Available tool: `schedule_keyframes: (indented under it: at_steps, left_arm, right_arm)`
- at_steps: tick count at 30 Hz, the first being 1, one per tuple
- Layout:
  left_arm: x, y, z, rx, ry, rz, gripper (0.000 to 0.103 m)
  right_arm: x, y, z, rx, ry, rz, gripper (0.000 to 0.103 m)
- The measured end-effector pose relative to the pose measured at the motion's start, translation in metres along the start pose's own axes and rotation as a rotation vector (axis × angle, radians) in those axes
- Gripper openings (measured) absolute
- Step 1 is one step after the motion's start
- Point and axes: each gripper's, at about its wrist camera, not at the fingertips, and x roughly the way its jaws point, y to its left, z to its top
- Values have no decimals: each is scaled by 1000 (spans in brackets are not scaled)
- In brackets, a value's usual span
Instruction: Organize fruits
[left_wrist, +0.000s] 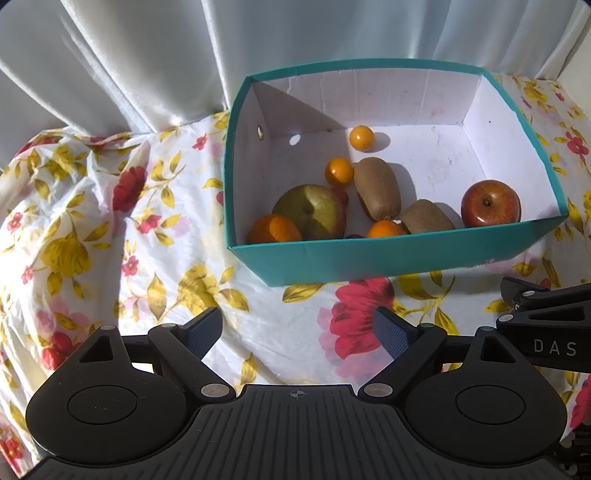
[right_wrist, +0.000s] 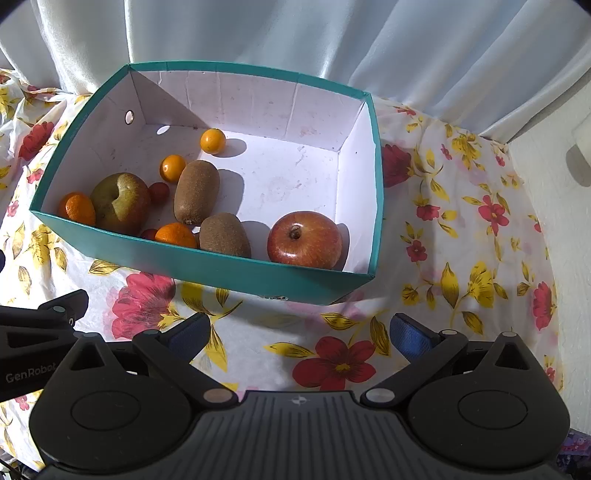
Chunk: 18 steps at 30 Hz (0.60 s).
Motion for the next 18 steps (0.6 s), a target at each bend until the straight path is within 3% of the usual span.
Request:
schedule_keyframes:
  at_steps: [18]
  left_arm:
    - [-3,-2,-2,14,-23,10,92]
  right_arm:
    - [-1,-1,0,-2,3,-7,103]
